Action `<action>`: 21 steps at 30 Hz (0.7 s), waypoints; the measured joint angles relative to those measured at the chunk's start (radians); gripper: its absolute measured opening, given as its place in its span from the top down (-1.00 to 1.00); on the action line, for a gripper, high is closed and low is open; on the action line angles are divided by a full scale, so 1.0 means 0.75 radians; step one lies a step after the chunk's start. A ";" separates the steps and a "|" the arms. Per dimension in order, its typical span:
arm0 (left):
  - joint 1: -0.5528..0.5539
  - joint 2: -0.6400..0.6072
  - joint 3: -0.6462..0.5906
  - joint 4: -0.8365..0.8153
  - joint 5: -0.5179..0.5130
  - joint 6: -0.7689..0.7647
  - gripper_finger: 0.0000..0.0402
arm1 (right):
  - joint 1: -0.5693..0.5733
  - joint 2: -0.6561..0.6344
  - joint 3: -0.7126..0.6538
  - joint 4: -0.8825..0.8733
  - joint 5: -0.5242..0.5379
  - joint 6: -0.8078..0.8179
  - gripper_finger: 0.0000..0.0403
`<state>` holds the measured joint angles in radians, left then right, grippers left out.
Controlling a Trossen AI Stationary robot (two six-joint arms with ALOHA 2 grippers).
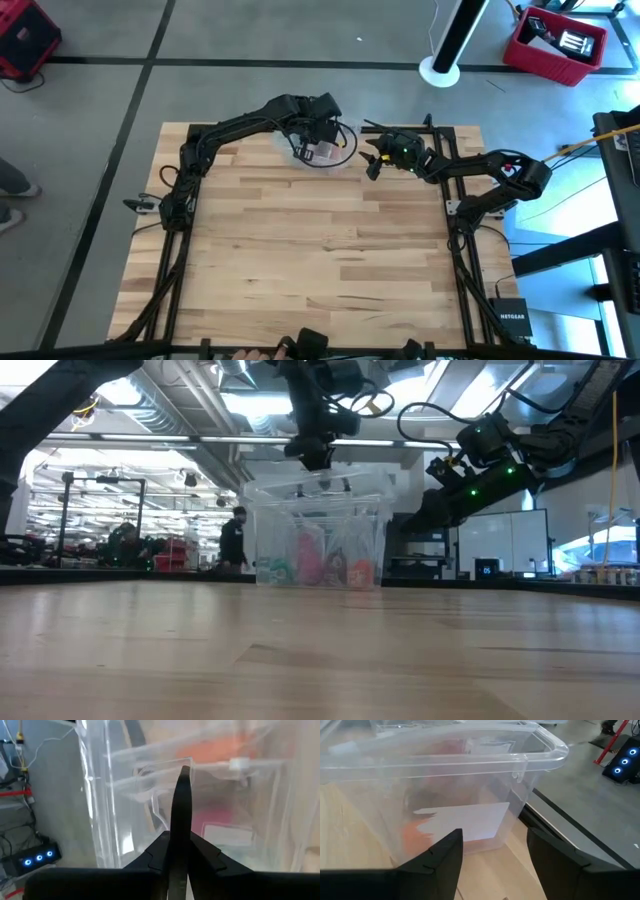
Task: Roll bandage
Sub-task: Close the transparent container
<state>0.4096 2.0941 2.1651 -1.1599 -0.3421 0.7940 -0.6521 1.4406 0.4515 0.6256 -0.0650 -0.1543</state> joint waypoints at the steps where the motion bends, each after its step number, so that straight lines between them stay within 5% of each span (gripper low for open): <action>1: 0.002 0.000 0.000 0.005 0.006 0.000 0.78 | 0.000 0.000 0.000 0.000 0.000 0.000 -0.10; 21: 0.055 0.078 0.001 0.089 0.125 0.005 0.78 | 0.000 0.000 -0.001 -0.001 -0.010 0.025 -0.10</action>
<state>0.4507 2.1529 2.1654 -1.0931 -0.2485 0.7980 -0.6521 1.4406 0.4511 0.6250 -0.0723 -0.1356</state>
